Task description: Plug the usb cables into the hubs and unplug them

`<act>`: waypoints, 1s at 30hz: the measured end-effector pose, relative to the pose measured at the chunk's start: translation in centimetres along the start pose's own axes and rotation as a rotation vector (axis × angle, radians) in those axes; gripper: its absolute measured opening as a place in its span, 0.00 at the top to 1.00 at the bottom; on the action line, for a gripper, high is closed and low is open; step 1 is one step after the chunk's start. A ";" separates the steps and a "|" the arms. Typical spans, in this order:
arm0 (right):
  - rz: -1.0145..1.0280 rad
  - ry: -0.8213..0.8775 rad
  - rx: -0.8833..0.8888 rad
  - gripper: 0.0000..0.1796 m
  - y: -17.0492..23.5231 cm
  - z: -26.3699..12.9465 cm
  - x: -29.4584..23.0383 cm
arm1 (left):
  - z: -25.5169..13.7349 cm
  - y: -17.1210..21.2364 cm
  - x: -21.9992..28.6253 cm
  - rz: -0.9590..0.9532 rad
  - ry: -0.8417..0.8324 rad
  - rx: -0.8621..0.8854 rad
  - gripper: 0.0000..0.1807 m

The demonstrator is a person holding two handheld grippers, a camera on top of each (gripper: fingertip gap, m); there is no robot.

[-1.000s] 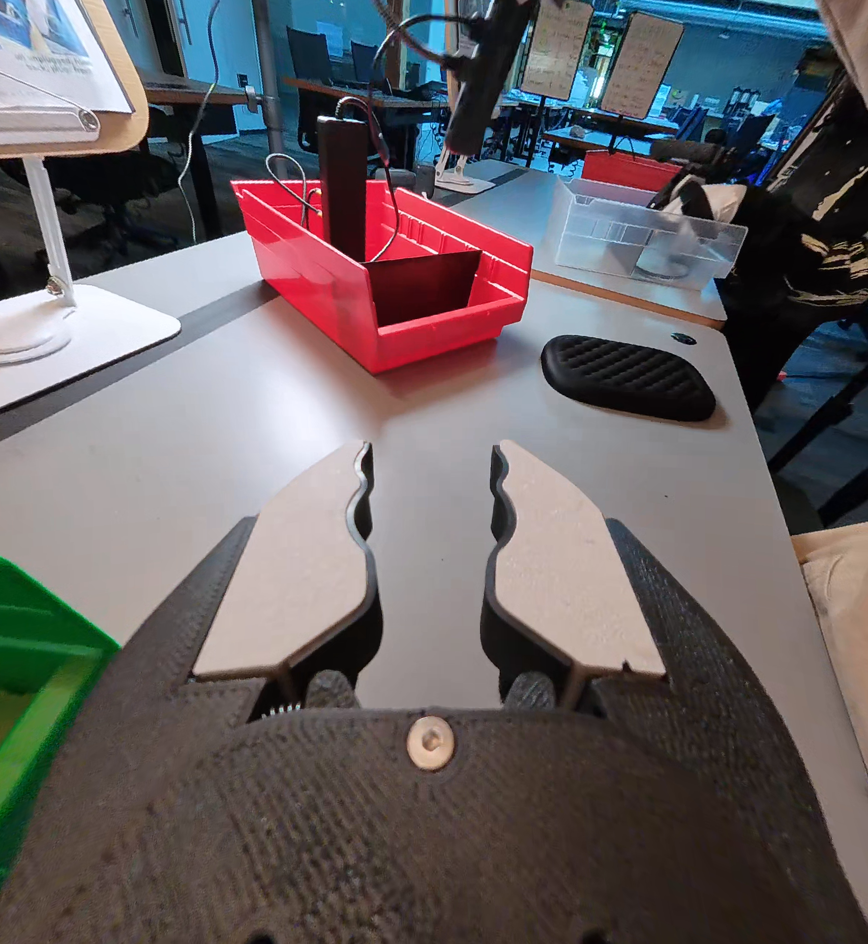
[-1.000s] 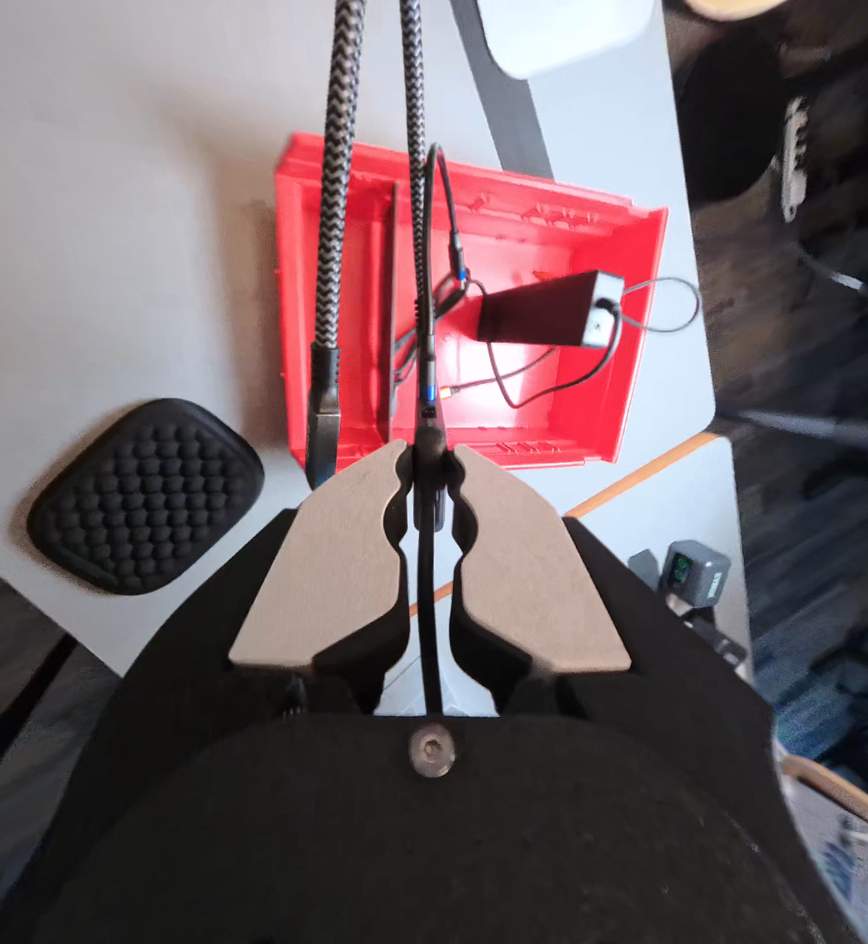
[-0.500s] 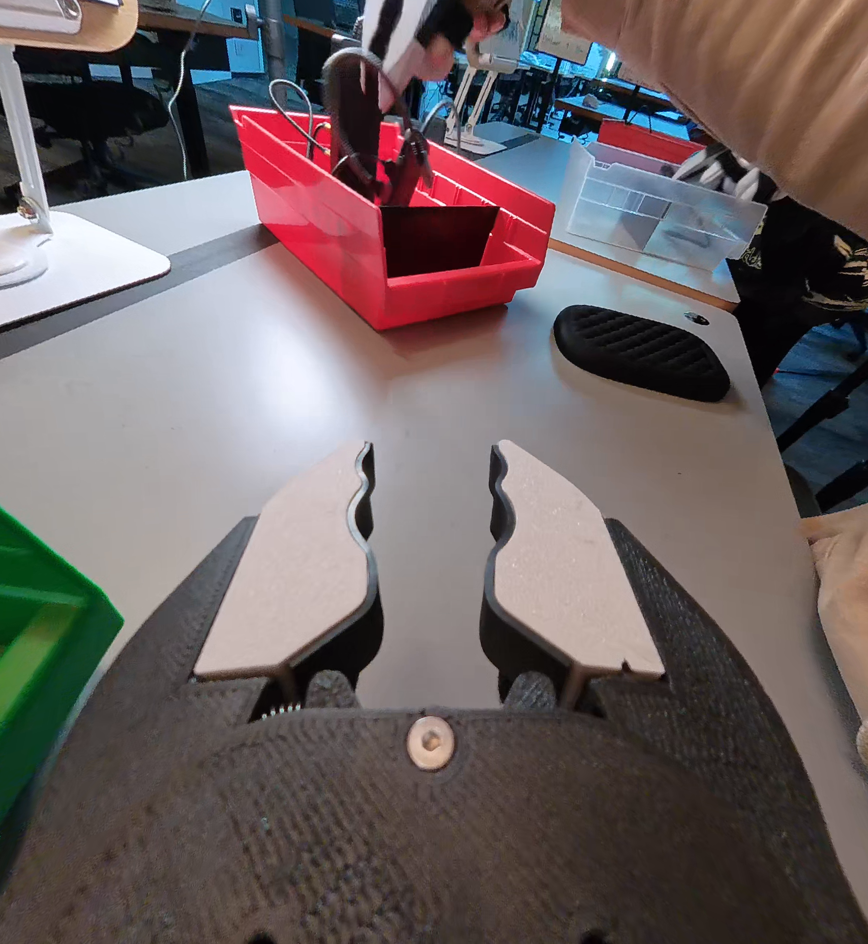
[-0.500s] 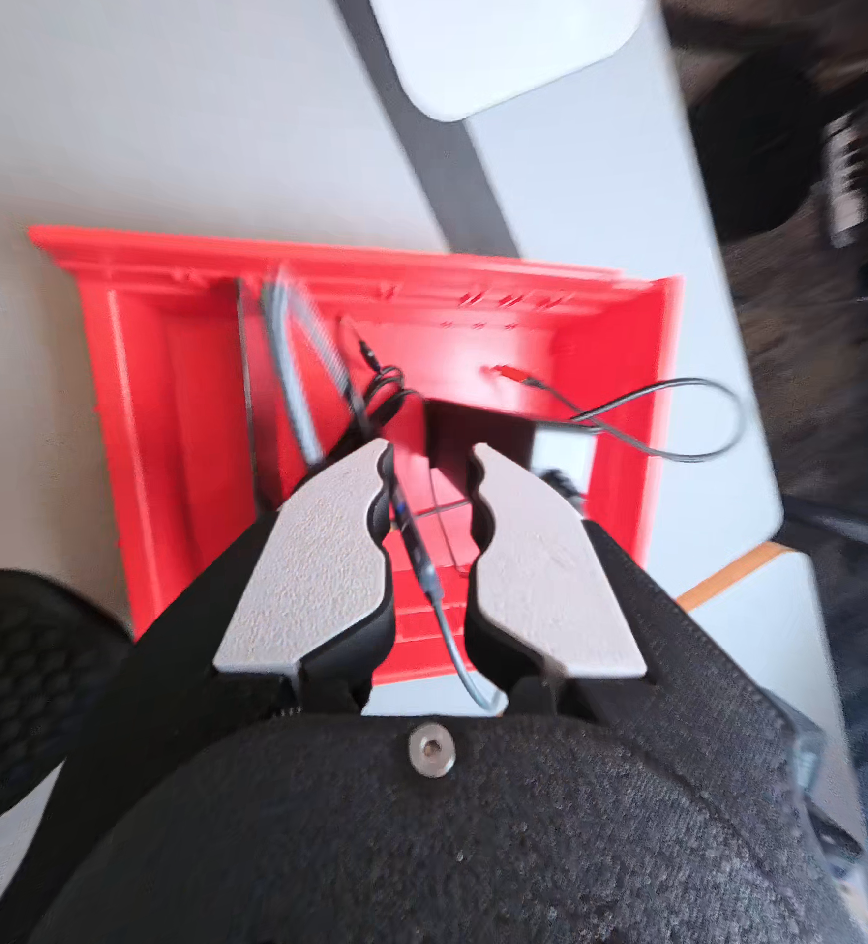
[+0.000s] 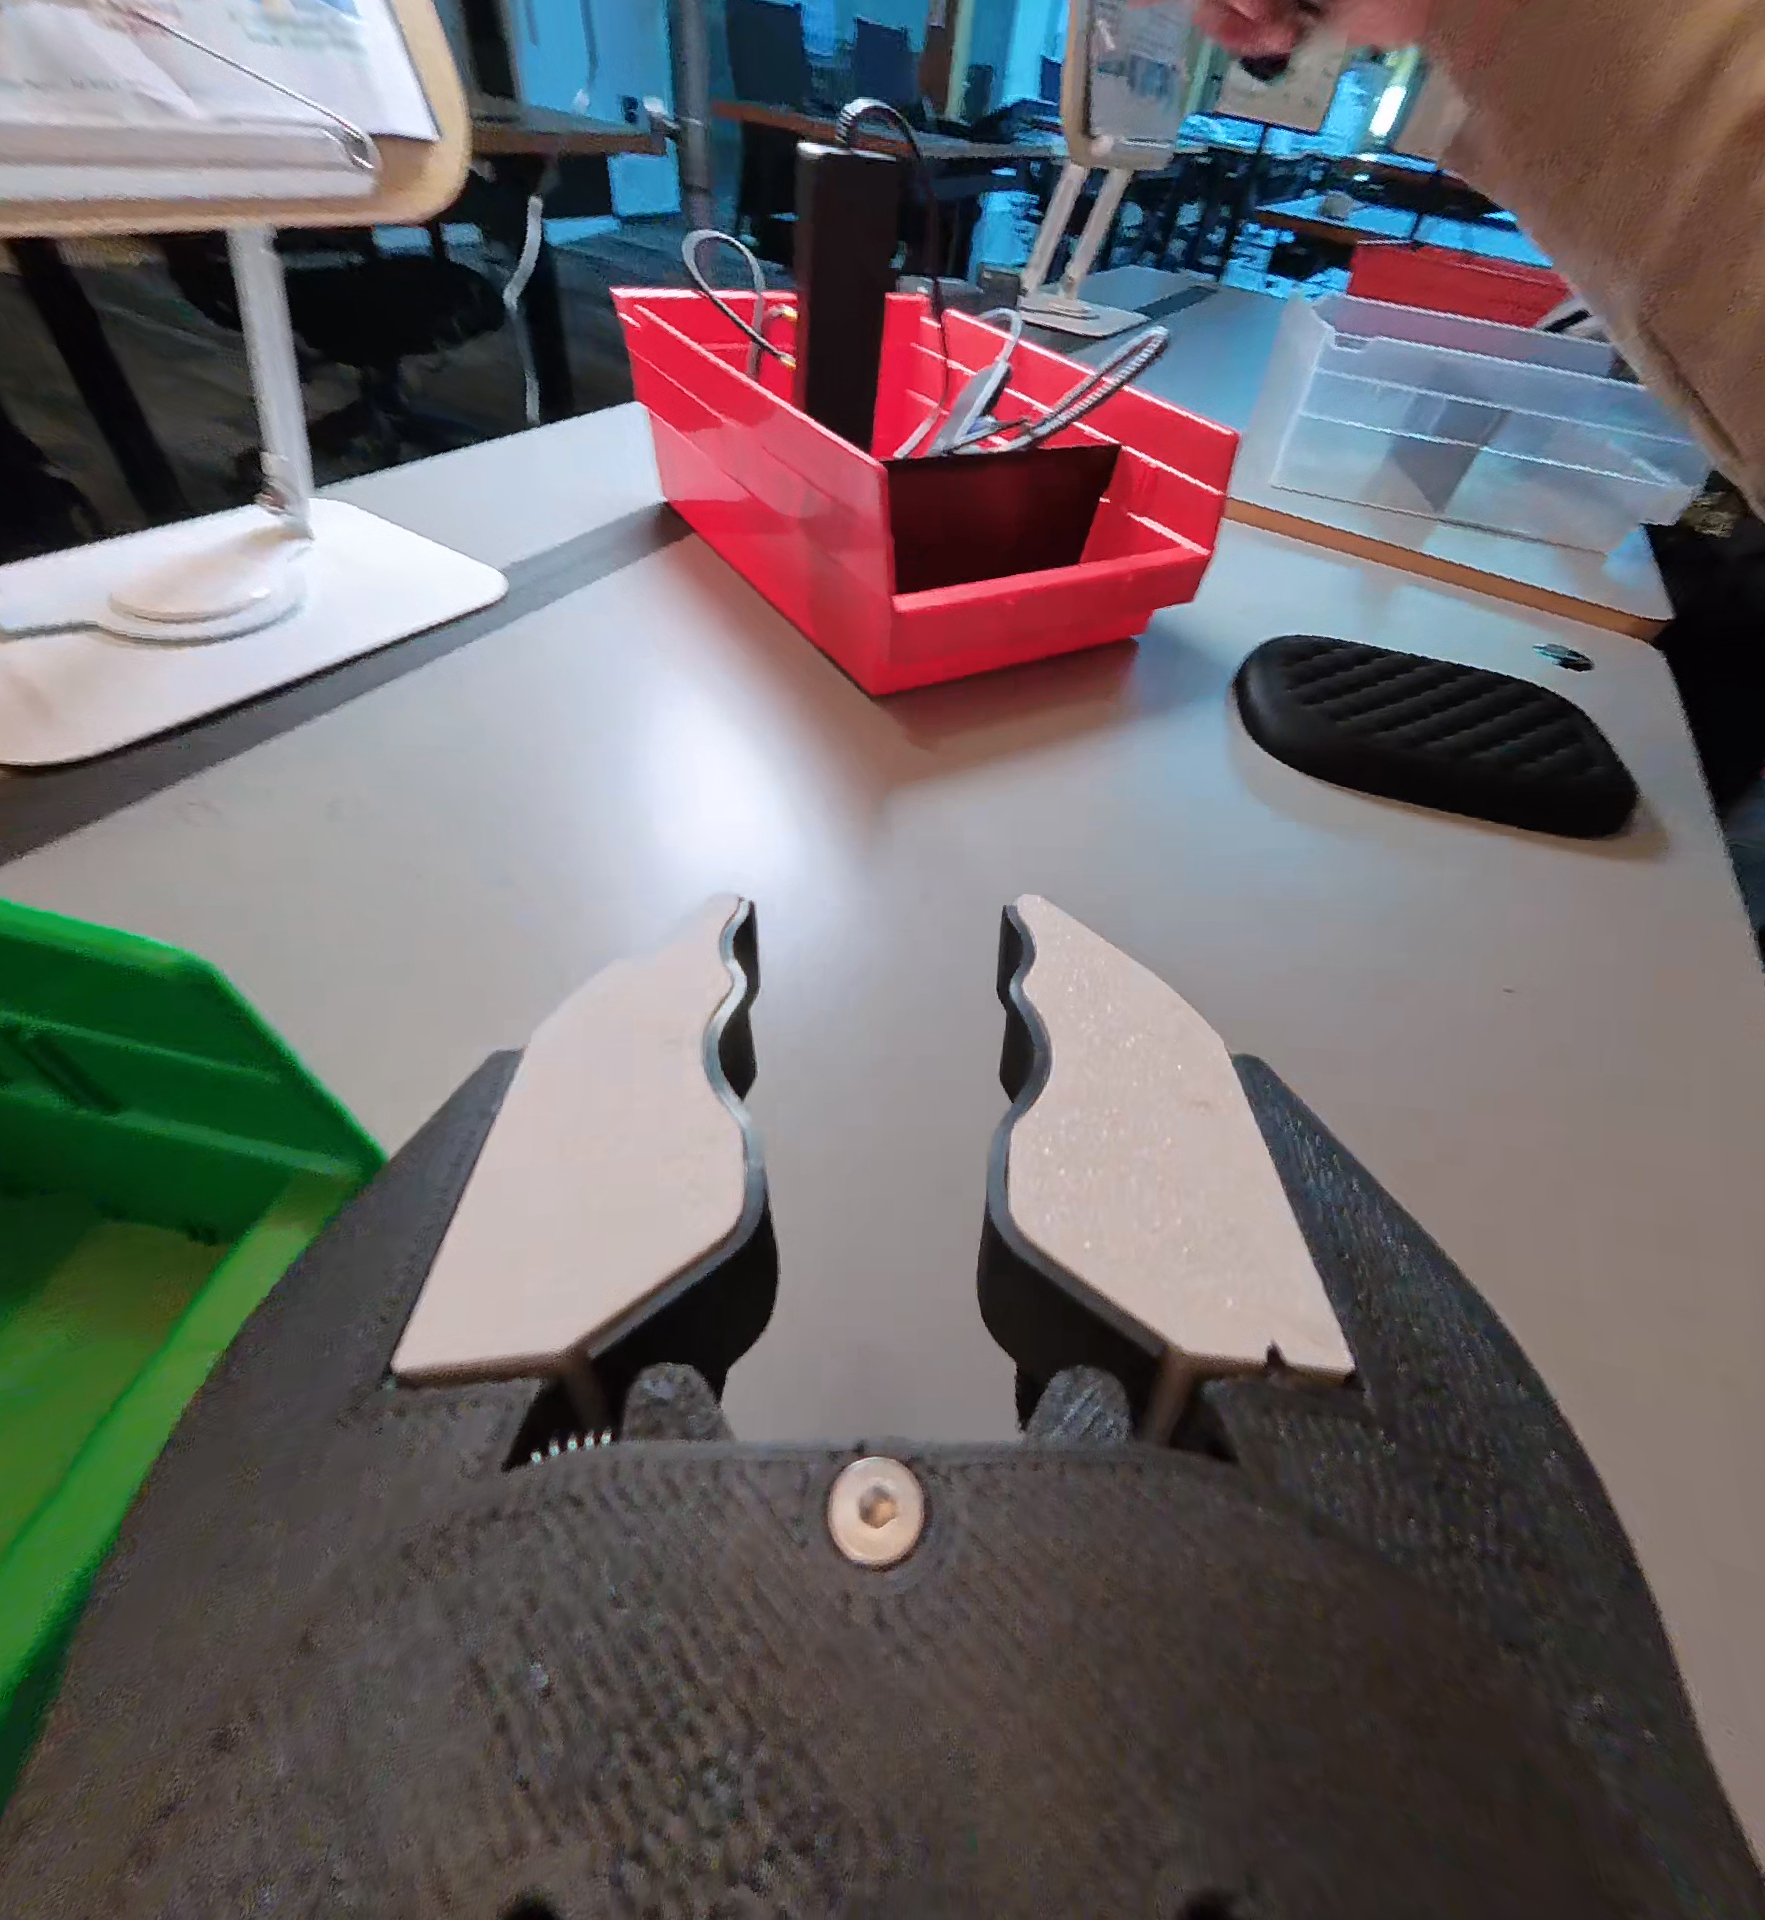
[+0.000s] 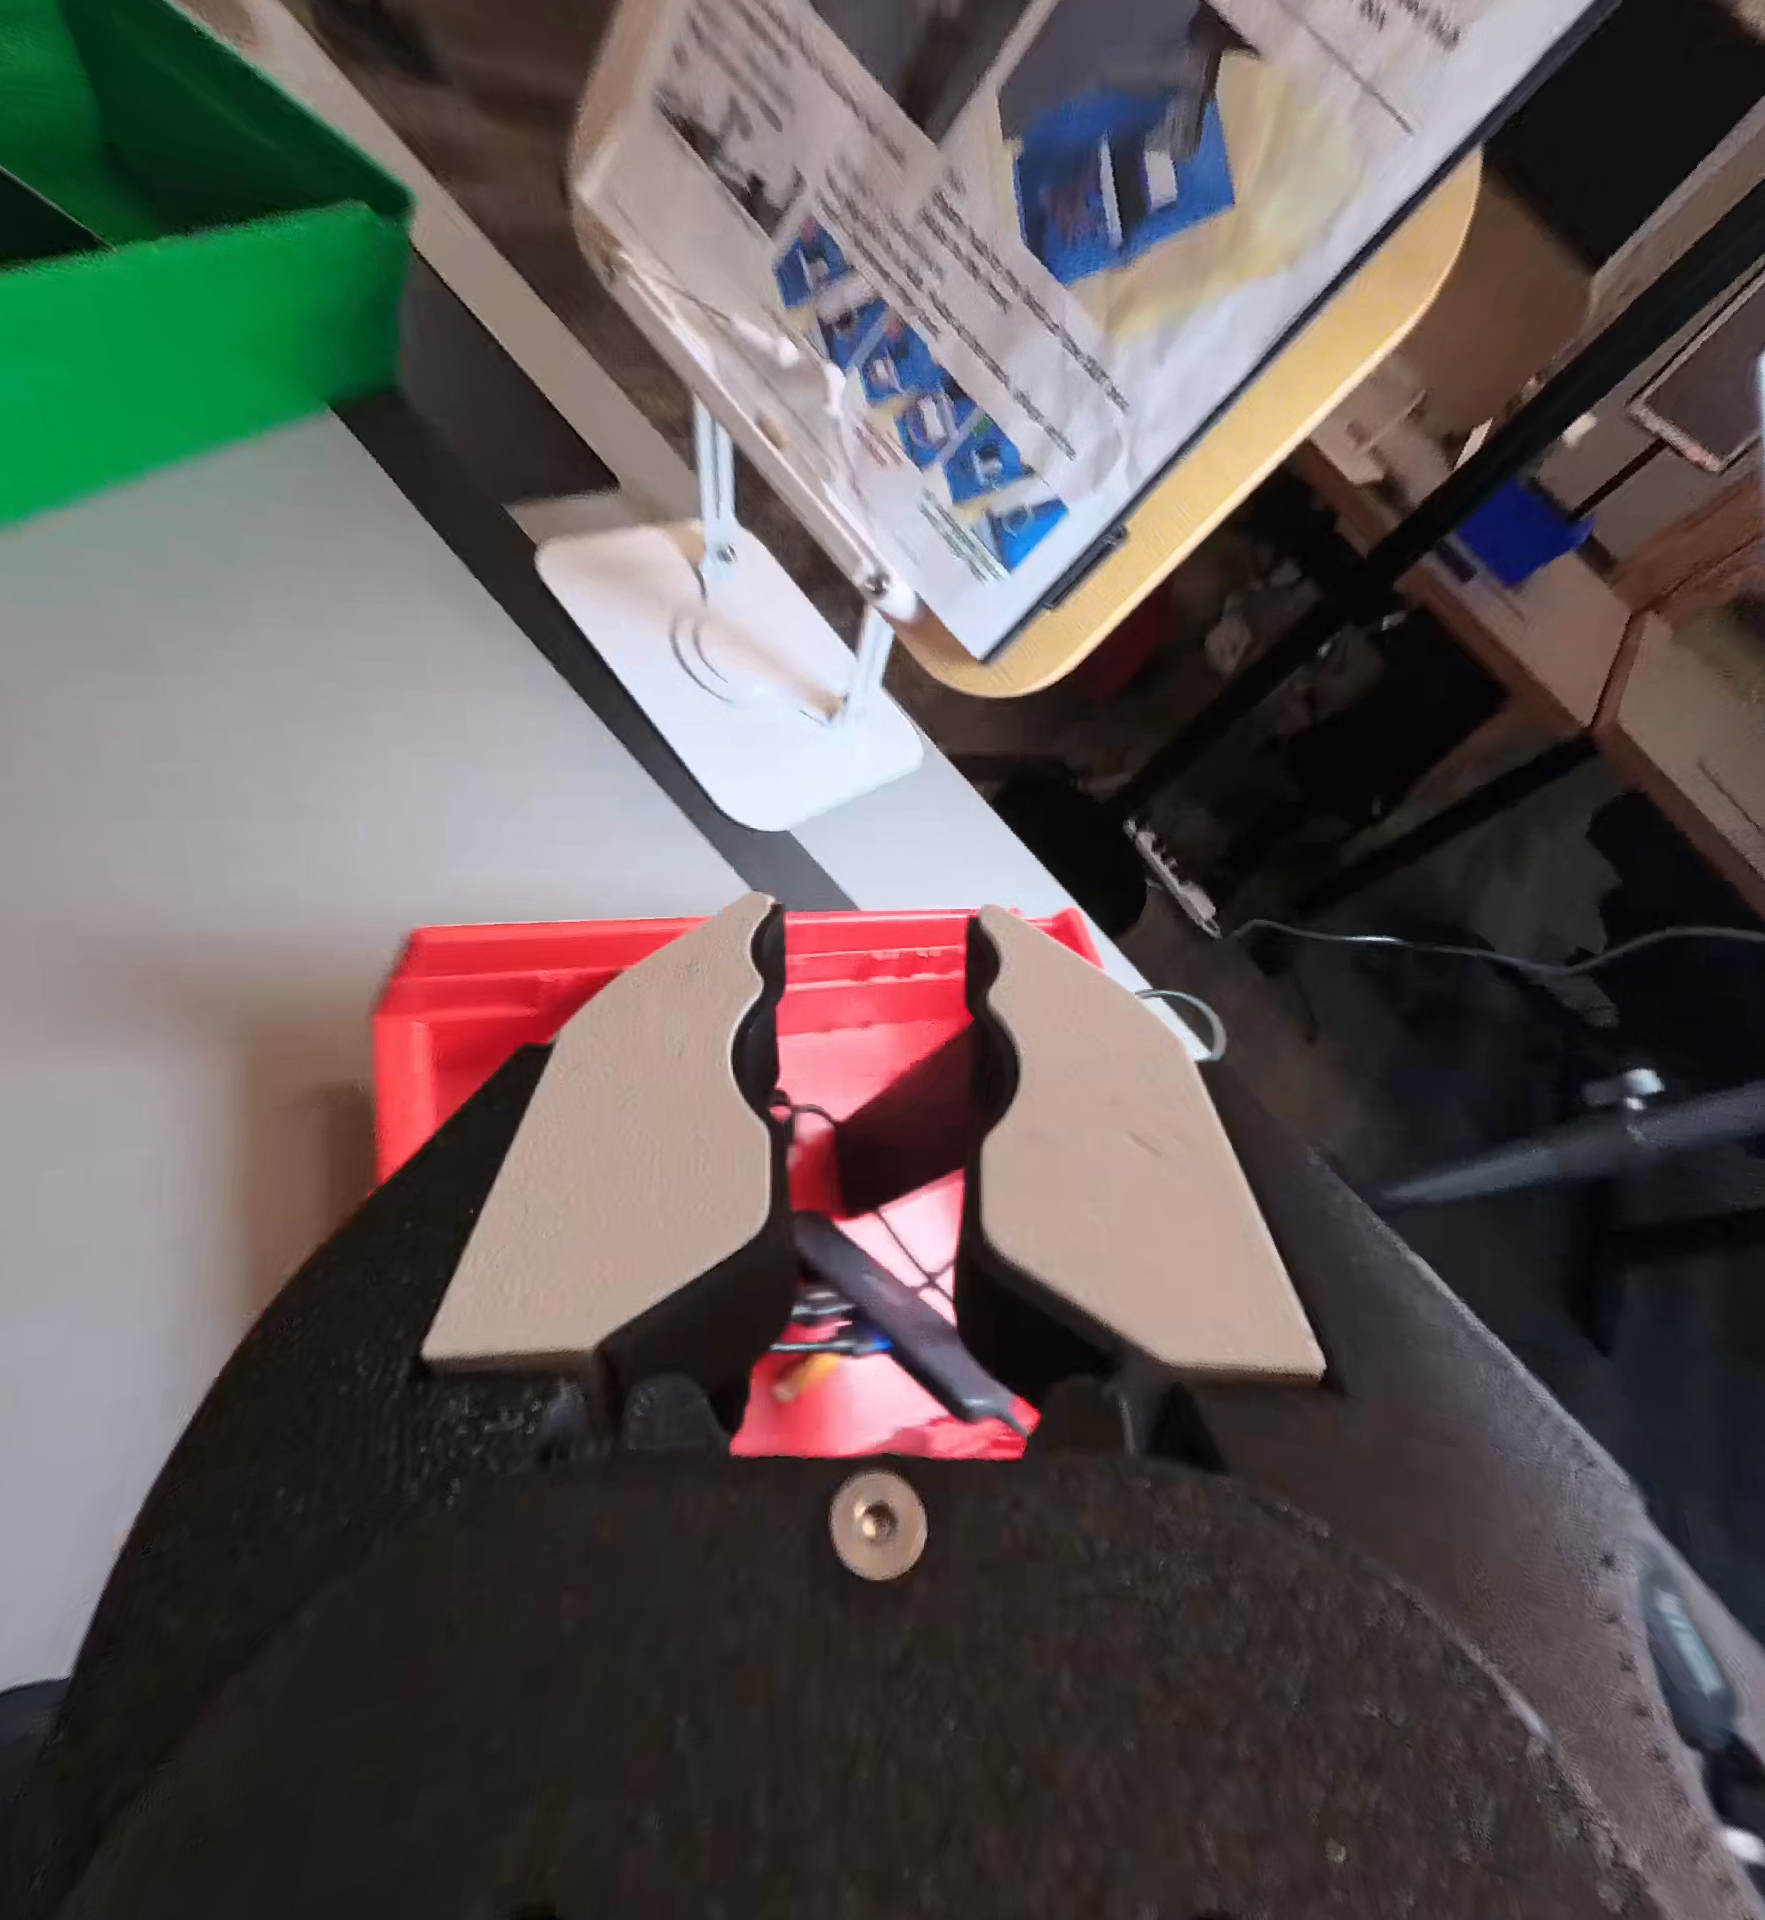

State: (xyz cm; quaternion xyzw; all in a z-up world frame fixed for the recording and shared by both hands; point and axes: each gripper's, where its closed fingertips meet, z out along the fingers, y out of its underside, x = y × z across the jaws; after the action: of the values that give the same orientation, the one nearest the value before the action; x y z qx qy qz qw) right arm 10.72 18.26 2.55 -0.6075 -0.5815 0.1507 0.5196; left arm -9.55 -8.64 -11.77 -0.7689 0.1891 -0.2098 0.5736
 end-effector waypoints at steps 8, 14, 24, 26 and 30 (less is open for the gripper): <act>0.011 -0.147 -0.221 0.81 10.2 -1.2 -15.3 | -5.0 1.0 -7.2 0.138 -0.316 -0.212 0.70; -0.235 -0.087 -0.571 0.74 16.6 2.5 -15.9 | -7.4 7.0 -12.3 0.199 -0.364 -0.702 0.63; -0.434 -0.174 -0.626 0.83 16.8 6.4 -17.0 | -4.4 10.4 -12.3 0.437 -0.244 -0.838 0.83; -0.455 -0.204 -0.587 0.83 16.2 5.6 -18.8 | -3.5 10.3 -10.8 0.472 -0.217 -0.833 0.83; -0.512 -0.251 -0.550 0.84 15.2 3.5 -22.8 | -0.7 9.9 -7.3 0.557 -0.114 -0.803 0.83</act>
State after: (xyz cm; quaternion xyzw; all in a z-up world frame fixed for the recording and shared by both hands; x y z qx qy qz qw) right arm 9.99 3.49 -20.72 -0.5363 -0.7918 -0.0721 0.2832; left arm -16.58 -8.02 -21.83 -0.8598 0.4217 0.0836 0.2755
